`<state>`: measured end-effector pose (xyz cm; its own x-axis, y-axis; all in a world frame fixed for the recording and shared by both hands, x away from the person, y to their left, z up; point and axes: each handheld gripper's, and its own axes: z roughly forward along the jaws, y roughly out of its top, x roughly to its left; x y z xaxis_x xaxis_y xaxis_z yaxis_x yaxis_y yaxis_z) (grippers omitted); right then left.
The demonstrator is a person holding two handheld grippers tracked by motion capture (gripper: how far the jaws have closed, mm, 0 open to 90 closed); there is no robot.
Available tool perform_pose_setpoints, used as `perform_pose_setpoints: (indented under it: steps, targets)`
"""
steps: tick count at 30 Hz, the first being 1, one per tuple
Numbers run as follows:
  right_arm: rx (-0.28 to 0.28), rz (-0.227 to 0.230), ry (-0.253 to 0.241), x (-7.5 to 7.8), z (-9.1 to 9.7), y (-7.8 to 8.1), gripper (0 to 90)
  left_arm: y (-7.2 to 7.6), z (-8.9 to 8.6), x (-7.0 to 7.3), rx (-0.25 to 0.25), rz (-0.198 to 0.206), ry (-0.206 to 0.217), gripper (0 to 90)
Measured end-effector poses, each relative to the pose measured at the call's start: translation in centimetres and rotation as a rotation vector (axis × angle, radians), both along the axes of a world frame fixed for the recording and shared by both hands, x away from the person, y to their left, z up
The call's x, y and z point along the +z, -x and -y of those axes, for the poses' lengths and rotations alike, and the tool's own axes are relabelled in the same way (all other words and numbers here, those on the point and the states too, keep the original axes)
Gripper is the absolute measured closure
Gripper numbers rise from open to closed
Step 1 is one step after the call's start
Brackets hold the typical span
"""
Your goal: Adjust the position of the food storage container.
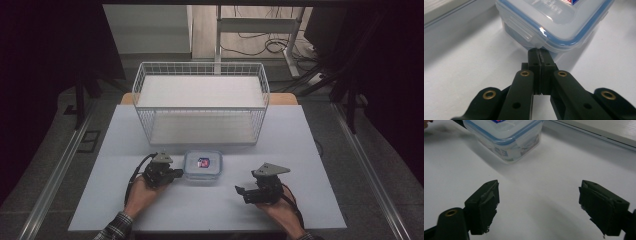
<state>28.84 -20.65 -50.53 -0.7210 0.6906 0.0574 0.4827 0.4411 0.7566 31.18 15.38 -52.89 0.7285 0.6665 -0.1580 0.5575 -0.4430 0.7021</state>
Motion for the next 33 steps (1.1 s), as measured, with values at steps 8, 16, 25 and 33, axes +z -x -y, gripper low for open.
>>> perform_pose_setpoints:
  steps: [8,16,25,33]
  targets:
    - [-0.009,-0.06,-0.034,0.8,-0.4,-2.1,52.0,-1.8,-2.2,0.5,0.104,0.035,0.05,88.9]
    - [0.035,-0.065,-0.002,0.6,-3.4,-6.1,88.8,-3.9,-1.4,0.0,0.114,0.048,0.078,88.6]
    - [0.053,-0.046,0.046,-0.3,-6.3,-9.3,88.8,-4.4,-0.1,-0.5,0.106,0.036,0.072,89.4]
    - [0.08,-0.072,0.043,-0.6,-5.8,-9.1,88.8,-3.5,0.7,-0.4,0.068,0.017,0.031,89.6]
